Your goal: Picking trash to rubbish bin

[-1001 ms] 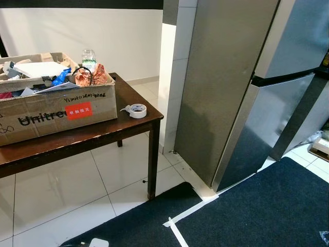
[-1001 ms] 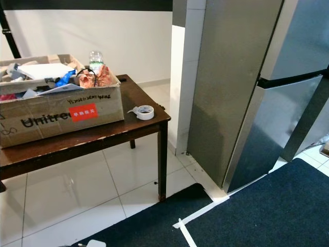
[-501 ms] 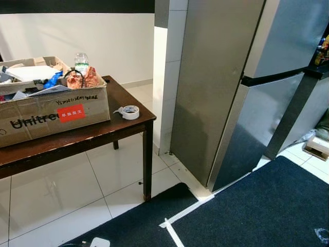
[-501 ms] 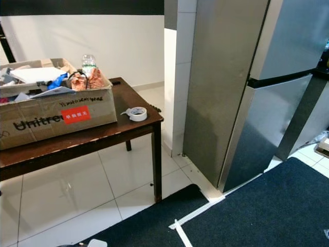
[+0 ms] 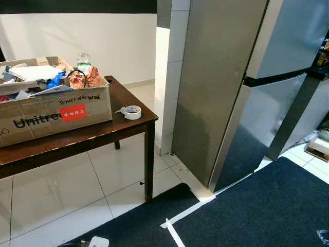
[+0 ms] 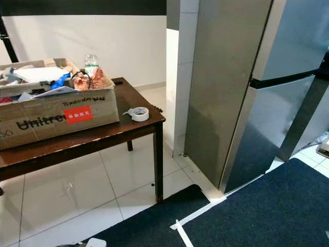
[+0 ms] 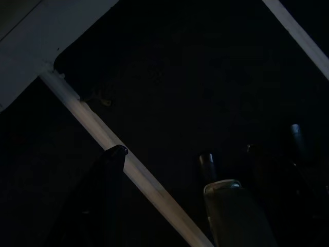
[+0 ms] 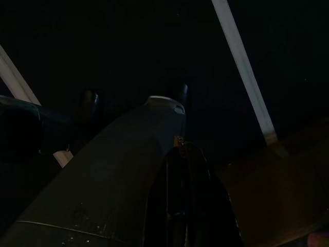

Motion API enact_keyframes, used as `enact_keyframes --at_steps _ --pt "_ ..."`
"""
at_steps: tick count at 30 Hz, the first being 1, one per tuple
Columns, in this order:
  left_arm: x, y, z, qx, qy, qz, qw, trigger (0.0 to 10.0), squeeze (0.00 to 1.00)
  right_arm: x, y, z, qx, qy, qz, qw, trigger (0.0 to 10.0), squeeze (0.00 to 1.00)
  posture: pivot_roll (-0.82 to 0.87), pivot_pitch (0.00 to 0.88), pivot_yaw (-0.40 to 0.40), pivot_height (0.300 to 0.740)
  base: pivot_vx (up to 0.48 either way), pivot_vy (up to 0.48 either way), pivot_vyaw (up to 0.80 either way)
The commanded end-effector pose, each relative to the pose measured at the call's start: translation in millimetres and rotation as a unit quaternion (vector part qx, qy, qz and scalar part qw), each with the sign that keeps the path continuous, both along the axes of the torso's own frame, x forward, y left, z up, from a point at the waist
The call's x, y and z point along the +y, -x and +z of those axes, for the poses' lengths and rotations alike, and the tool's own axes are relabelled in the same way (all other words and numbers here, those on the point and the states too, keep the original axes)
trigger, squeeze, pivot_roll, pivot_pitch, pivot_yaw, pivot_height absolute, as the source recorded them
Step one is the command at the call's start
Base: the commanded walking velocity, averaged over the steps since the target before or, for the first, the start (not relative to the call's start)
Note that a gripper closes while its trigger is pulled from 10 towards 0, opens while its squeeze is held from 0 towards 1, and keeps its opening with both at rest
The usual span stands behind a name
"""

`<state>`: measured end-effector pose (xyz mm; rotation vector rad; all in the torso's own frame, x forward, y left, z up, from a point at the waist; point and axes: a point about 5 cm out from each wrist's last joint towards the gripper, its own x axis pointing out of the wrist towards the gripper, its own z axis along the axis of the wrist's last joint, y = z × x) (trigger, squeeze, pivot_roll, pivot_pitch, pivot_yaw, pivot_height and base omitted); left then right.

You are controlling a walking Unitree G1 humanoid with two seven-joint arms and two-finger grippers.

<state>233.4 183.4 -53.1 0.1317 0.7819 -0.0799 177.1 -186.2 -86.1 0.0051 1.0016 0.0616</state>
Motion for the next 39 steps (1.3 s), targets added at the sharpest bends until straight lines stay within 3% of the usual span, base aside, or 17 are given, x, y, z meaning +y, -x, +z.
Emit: enact_keyframes --at_steps 1,22,27,39 --pt "-2.8 2.5 -2.0 0.003 0.007 0.001 1.000 10.0 0.00 1.4 6.3 -3.2 0.011 -0.001 0.004 1.000 10.0 0.00 -0.08 0.101 -0.009 0.740 0.345 0.000 0.00" --pt "-2.7 2.4 -1.7 0.000 0.006 -0.007 1.000 10.0 0.00 0.0 10.7 -5.0 0.016 0.002 0.005 1.000 10.0 0.00 -0.09 0.086 -0.007 0.740 0.351 0.000 0.00" --pt "-2.7 1.8 -1.2 -0.001 0.006 -0.007 1.000 10.0 0.00 0.8 10.7 -4.9 0.016 0.005 0.028 0.999 10.0 0.00 -0.09 0.088 -0.006 0.740 0.352 0.000 0.00" --pt "-3.4 2.4 -1.7 0.000 0.007 -0.007 1.000 10.0 0.00 2.7 11.3 -5.0 0.016 0.003 0.043 0.999 10.0 0.00 -0.09 0.094 -0.008 0.740 0.352 0.000 0.80"
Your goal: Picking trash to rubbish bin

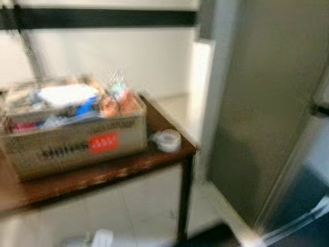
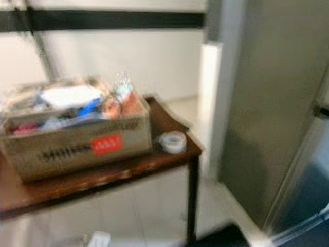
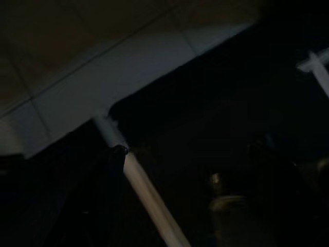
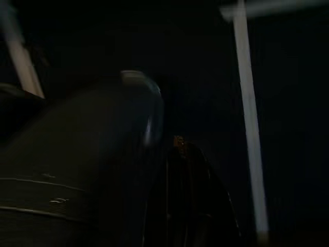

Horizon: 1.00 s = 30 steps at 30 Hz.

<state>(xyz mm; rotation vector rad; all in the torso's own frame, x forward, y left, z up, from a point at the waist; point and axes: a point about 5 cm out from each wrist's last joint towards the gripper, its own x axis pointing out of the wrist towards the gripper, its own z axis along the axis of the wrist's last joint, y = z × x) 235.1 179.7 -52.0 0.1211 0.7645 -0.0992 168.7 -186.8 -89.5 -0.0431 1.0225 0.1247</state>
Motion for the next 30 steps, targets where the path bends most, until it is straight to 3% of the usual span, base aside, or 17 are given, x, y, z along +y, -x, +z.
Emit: enact_keyframes --at_steps 1,13,16,30 --pt "0.3 4.1 -2.9 0.007 -0.002 0.000 1.000 10.0 0.00 3.4 2.8 -1.7 0.006 -0.003 0.005 1.000 10.0 0.00 -0.09 0.094 -0.008 0.740 0.352 0.000 0.80" --pt "-1.0 5.4 -3.9 0.010 -0.003 -0.002 1.000 10.0 0.00 2.8 3.6 -1.7 0.002 0.004 0.009 1.000 10.0 0.00 -0.10 0.098 -0.011 0.740 0.347 0.000 0.79" --pt "-0.7 5.2 -4.0 0.011 -0.013 -0.003 1.000 10.0 0.00 -1.8 4.8 -2.2 0.008 0.002 -0.028 1.000 10.0 0.00 -0.10 0.101 -0.011 0.740 0.270 0.000 0.00" --pt "-2.2 5.6 -3.9 0.006 -0.019 -0.015 1.000 10.0 0.00 -5.2 6.1 -2.3 0.010 0.003 -0.024 1.000 10.0 0.00 -0.09 0.105 -0.009 0.740 0.000 0.000 0.00"
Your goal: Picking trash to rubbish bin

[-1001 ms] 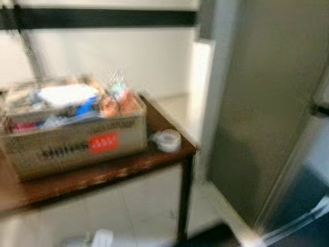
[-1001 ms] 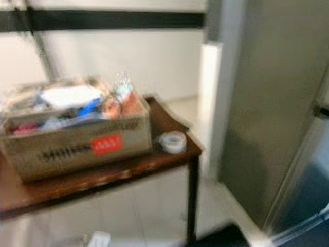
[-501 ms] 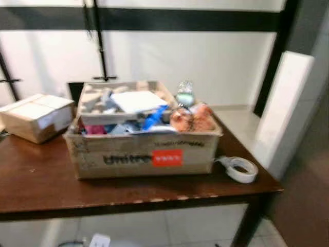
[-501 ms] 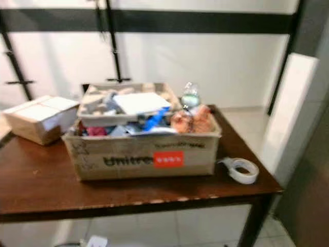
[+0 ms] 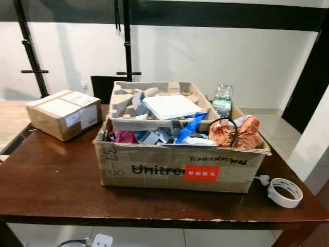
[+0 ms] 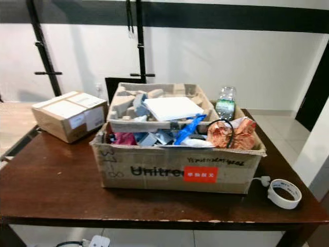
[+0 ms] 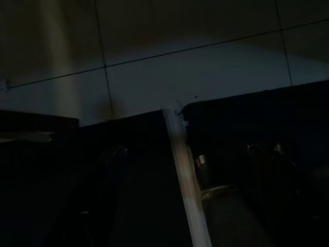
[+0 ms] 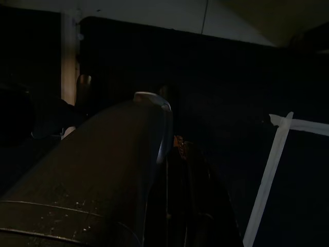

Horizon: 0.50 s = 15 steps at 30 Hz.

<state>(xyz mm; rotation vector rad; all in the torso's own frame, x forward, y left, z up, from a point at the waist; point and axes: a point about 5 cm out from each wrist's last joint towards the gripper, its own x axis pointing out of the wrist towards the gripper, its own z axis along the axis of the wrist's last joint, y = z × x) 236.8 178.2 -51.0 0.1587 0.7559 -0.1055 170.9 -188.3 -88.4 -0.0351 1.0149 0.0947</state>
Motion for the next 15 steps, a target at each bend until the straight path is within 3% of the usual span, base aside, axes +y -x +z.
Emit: enact_keyframes --at_steps 1,15 --pt "-0.7 7.2 -4.9 0.010 -0.003 -0.005 1.000 10.0 0.00 -3.9 8.3 -3.3 0.015 0.000 -0.010 1.000 10.0 0.00 -0.09 0.105 -0.009 0.740 0.000 0.000 0.00" --pt "-1.7 7.3 -5.2 0.013 0.000 -0.007 1.000 10.0 0.00 -3.6 8.3 -3.3 0.015 -0.001 -0.011 1.000 10.0 0.00 -0.09 0.105 -0.010 0.740 0.000 0.000 0.00"
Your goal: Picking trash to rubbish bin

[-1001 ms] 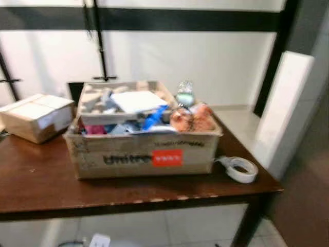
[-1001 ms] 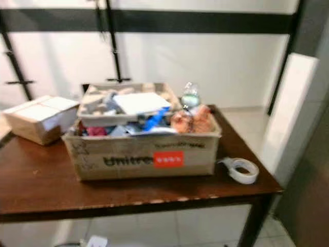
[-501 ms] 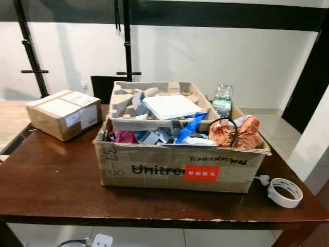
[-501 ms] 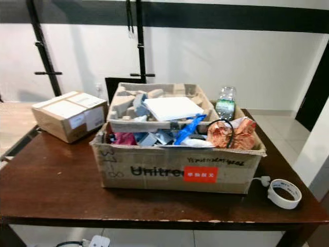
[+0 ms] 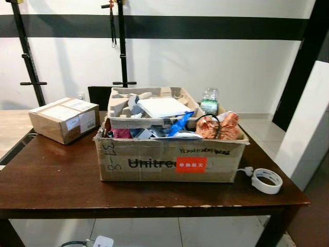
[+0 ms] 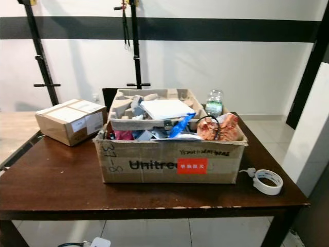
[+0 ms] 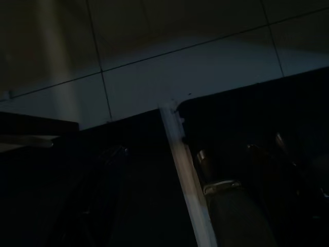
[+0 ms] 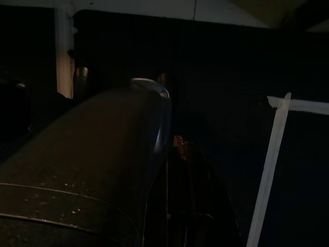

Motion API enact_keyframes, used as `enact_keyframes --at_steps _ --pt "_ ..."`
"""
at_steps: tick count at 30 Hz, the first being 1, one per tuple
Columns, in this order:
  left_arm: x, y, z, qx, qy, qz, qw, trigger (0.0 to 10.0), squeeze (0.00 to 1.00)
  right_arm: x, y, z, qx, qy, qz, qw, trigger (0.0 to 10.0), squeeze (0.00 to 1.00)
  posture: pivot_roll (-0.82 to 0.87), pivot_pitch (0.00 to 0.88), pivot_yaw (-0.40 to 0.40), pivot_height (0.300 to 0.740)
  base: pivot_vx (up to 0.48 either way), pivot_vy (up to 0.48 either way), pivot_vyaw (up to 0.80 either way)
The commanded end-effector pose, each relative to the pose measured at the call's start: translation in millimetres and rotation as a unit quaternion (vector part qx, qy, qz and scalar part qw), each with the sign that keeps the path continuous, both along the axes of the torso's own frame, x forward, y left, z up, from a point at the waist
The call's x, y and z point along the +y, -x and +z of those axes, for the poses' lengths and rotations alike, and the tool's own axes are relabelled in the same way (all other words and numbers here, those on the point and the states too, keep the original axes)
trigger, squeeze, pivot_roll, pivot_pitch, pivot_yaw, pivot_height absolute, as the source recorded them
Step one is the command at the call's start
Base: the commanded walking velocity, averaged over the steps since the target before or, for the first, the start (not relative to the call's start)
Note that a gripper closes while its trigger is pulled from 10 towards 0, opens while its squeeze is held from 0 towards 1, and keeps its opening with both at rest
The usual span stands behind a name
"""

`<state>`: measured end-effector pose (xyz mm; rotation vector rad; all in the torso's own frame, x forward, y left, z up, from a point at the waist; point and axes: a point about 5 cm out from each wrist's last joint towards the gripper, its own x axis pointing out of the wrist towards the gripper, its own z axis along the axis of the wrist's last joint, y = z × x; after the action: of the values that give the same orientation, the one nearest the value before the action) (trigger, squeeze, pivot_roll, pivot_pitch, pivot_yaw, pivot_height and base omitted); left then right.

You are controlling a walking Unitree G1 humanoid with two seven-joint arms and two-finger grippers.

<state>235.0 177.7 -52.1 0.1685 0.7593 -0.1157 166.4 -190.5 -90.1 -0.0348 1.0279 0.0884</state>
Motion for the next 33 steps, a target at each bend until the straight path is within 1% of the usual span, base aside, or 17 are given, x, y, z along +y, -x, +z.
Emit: enact_keyframes --at_steps 1,8,11,29,30,33 --pt "-1.3 5.6 -4.1 0.011 0.004 0.000 1.000 10.0 0.00 -1.3 4.1 -1.7 0.008 -0.002 -0.008 1.000 10.0 0.00 -0.10 0.106 -0.010 0.740 0.000 0.000 0.00" --pt "-1.0 6.5 -4.7 0.014 0.009 0.007 1.000 10.0 0.00 -1.6 4.8 -2.0 0.009 -0.003 -0.008 1.000 10.0 0.00 -0.10 0.107 -0.013 0.740 0.000 0.000 0.00" --pt "0.2 7.3 -5.5 0.020 0.019 0.021 0.999 10.0 0.00 -2.0 4.4 -1.8 0.009 -0.003 -0.007 1.000 10.0 0.00 -0.10 0.106 -0.014 0.740 0.000 -0.480 0.00" --pt "3.5 8.8 -6.3 0.023 0.027 0.047 0.998 10.0 0.00 -6.1 3.3 -0.5 0.008 -0.001 -0.001 1.000 10.0 0.00 -0.10 0.109 -0.034 0.740 0.000 -0.480 0.00" --pt "4.0 9.1 -6.5 0.022 0.030 0.054 0.998 10.0 0.00 -6.5 3.3 -0.5 0.008 0.000 -0.001 1.000 10.0 0.00 -0.10 0.109 -0.034 0.740 0.000 0.000 0.00" --pt "5.2 9.3 -6.5 0.022 0.023 0.052 0.998 10.0 0.00 -7.1 3.5 -0.4 0.009 0.001 0.000 1.000 10.0 0.00 -0.10 0.109 -0.035 0.740 0.000 0.000 0.00"
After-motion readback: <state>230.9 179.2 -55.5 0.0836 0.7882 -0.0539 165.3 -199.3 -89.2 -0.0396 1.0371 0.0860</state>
